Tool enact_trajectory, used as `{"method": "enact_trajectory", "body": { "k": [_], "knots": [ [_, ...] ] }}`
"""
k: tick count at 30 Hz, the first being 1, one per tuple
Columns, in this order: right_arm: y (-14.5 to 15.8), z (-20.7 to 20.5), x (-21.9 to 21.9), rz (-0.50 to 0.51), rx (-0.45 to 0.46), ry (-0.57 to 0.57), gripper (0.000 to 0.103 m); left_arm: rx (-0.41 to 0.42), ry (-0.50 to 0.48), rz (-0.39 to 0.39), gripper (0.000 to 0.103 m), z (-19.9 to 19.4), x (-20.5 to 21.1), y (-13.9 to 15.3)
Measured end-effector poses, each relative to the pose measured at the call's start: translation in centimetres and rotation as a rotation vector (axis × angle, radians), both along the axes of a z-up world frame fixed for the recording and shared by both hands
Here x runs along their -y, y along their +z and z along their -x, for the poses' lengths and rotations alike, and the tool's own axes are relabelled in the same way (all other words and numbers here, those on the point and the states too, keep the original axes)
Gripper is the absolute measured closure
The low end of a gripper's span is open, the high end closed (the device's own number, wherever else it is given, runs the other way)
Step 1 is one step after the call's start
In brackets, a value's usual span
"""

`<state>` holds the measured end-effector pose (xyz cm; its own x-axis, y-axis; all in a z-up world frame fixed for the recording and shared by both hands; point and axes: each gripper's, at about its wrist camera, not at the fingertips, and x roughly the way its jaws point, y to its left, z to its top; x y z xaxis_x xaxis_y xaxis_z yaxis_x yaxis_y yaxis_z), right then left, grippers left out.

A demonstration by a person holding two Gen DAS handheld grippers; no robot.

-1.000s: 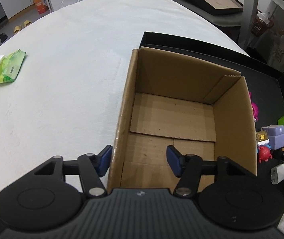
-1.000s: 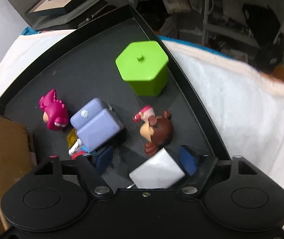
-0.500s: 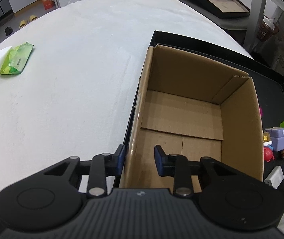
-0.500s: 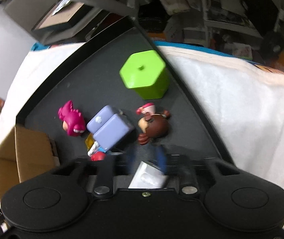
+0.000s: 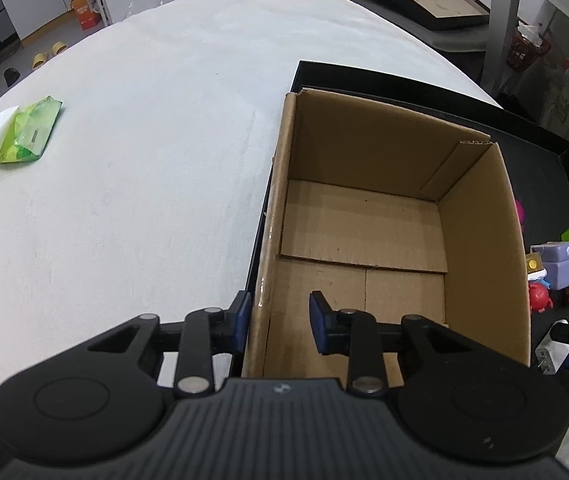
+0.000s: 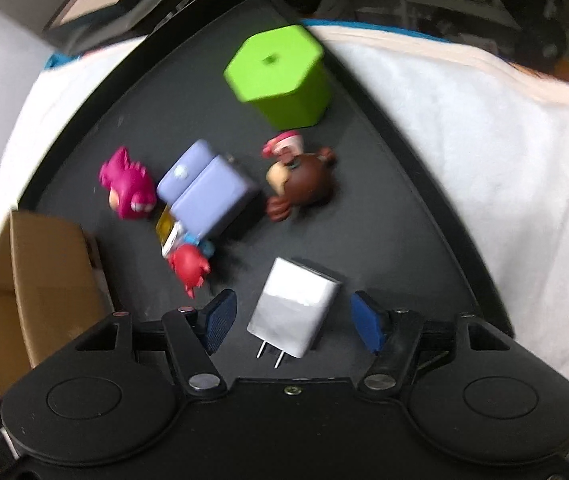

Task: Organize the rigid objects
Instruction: 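Close the right gripper on the white charger and lift it, then carry the charger into the cardboard box and open the right gripper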

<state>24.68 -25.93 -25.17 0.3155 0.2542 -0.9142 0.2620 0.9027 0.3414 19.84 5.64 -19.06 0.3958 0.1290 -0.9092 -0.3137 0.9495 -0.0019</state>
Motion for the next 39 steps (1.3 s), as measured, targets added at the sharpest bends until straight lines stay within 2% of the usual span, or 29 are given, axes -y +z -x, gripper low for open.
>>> {"method": "enact_trajectory", "body": {
  "k": [1, 3, 4, 6, 7, 11, 16, 25, 39],
  "knots": [
    [-0.1, -0.2, -0.7, 0.025, 0.004, 0.015, 0.040, -0.001, -0.001, 0.000, 0.072, -0.1, 0.0, 0.0],
    [0.1, -0.3, -1.8, 0.087, 0.044, 0.050, 0.049, -0.002, -0.002, 0.000, 0.072, -0.2, 0.0, -0.1],
    [0.1, -0.2, -2.4, 0.137, 0.059, 0.066, 0.059, 0.001, 0.001, 0.007, 0.073, -0.2, -0.2, -0.1],
    [0.2, -0.6, -2.8, 0.170, 0.084, 0.079, 0.064, 0.008, 0.015, 0.007, 0.081, -0.2, -0.5, 0.0],
    [0.3, -0.7, -3.0, 0.177, 0.095, 0.083, 0.064, 0.009, 0.020, 0.007, 0.082, -0.3, -0.6, 0.0],
    [0.8, -0.7, -3.0, 0.171, 0.126, 0.079, 0.066, 0.014, 0.015, 0.014, 0.084, -0.3, -0.8, 0.3],
    [2.5, -0.2, -3.6, 0.146, 0.190, 0.089, 0.067, 0.027, 0.028, 0.025, 0.092, 0.2, -1.2, 0.2],
    [6.0, 1.8, -3.8, 0.116, 0.324, 0.118, 0.067, 0.040, 0.021, 0.035, 0.092, 0.5, -1.3, 0.4],
    [10.8, 3.6, -6.1, 0.048, 0.452, 0.118, 0.067, 0.052, -0.007, 0.058, 0.092, 0.9, -1.6, 0.6]
  ]
}}
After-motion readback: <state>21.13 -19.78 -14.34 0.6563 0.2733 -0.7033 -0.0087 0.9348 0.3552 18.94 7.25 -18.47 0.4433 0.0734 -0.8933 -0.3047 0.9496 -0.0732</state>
